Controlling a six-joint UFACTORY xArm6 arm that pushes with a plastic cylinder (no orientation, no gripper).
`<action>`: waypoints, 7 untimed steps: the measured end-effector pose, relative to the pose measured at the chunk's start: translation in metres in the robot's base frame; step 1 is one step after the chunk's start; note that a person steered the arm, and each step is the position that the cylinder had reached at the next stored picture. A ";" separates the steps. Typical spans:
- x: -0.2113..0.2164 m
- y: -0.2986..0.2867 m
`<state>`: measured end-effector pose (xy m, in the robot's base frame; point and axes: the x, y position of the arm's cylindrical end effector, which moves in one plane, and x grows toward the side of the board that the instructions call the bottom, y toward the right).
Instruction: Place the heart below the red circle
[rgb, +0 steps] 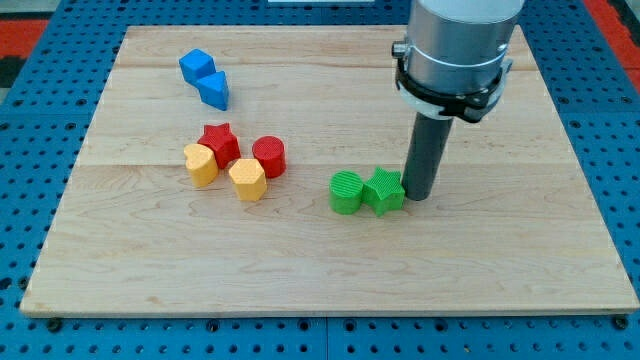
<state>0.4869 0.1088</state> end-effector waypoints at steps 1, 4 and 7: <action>-0.023 0.000; -0.045 -0.184; -0.040 -0.274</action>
<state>0.4472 -0.1651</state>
